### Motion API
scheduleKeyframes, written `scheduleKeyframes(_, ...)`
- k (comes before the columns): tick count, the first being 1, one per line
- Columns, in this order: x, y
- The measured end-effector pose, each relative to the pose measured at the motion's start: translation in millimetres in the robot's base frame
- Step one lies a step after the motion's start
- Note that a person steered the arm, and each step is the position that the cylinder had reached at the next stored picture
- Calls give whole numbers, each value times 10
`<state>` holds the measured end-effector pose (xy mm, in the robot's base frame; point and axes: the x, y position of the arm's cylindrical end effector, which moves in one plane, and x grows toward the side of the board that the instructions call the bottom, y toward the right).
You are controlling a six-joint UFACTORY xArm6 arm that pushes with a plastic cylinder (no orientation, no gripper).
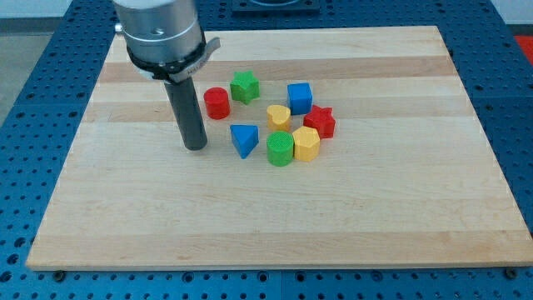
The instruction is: Try to push red circle
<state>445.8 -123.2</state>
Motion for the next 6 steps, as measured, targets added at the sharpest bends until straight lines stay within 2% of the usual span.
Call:
scheduleKeyframes(2, -520, -53)
scheduleKeyframes(3, -641, -53)
scheduleKeyframes(6, -709, -51)
